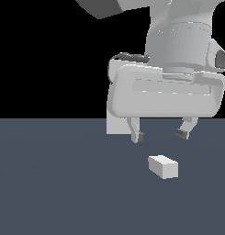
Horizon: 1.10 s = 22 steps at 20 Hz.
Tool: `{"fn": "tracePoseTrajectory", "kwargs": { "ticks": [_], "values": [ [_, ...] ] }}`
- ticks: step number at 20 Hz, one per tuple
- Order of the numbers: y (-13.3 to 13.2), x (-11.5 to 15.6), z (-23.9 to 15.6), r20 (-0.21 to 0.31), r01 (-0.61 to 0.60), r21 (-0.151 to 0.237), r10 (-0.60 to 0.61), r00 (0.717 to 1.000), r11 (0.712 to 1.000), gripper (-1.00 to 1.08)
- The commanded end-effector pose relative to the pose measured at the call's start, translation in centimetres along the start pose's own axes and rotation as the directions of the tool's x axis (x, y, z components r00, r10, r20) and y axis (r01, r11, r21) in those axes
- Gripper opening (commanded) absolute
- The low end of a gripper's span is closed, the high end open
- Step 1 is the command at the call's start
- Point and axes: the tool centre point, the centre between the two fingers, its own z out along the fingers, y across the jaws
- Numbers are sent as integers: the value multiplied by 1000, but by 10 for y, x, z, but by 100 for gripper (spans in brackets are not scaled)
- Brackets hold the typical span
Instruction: Plug the charger into the wall socket.
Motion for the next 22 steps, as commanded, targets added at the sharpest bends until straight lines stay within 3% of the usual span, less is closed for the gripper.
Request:
{"fn": "tracePoseTrajectory", "kwargs": {
  "ticks": [1,11,22],
  "values": [
    [1,-2,2,-7,8,2,-8,1000,1000,100],
    [2,-4,8,-9,11,3,-11,1000,1000,100],
    [2,-14,47,-10,13,4,-13,1000,1000,100]
  ]
}}
